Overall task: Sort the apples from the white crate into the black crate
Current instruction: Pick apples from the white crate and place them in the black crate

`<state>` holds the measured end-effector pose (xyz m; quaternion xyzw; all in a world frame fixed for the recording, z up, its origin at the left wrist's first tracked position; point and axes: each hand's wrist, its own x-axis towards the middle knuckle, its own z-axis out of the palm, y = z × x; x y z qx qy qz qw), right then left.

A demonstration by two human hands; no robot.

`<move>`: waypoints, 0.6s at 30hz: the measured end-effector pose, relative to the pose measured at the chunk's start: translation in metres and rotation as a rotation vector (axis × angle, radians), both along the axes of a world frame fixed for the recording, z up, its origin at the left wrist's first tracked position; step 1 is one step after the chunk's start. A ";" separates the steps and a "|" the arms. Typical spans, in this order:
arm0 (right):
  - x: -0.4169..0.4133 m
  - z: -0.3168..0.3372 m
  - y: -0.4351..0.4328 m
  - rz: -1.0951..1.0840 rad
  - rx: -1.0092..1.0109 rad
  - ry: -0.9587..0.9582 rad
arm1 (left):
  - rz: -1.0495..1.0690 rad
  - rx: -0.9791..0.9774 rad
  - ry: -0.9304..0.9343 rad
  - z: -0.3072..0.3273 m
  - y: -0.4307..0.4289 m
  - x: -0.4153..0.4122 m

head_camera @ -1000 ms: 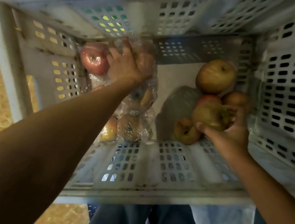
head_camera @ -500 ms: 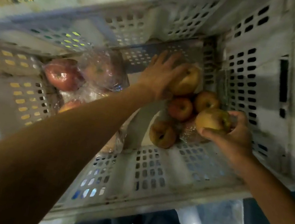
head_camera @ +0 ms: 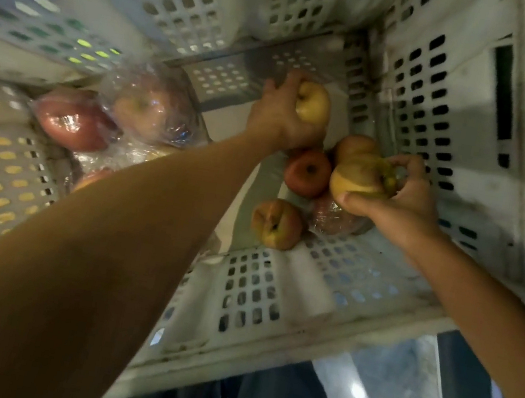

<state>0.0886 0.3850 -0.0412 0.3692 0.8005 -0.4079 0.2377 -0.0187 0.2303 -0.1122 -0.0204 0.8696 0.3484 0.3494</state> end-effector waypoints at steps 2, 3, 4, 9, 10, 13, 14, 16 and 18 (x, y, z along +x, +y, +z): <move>0.003 0.012 -0.007 -0.013 0.011 0.002 | 0.098 0.022 -0.001 0.017 -0.014 0.008; 0.004 0.019 -0.010 -0.015 0.012 -0.003 | 0.117 0.040 0.000 0.026 -0.024 0.013; 0.006 0.029 -0.015 -0.020 0.008 -0.015 | 0.140 0.060 -0.010 0.039 -0.035 0.018; 0.015 0.094 -0.039 0.001 -0.035 -0.045 | 0.584 0.306 -0.227 0.129 -0.088 0.060; 0.017 0.111 -0.045 0.004 -0.051 -0.041 | 0.687 0.330 -0.309 0.151 -0.098 0.071; 0.025 0.158 -0.065 -0.041 -0.113 -0.003 | 0.966 0.396 -0.529 0.219 -0.130 0.100; 0.027 0.171 -0.073 -0.058 -0.126 -0.011 | 1.049 0.439 -0.565 0.242 -0.139 0.107; 0.029 0.196 -0.089 -0.099 -0.142 -0.049 | 1.178 0.522 -0.603 0.282 -0.157 0.119; 0.031 0.220 -0.105 -0.120 -0.183 -0.038 | 1.262 0.604 -0.672 0.318 -0.174 0.128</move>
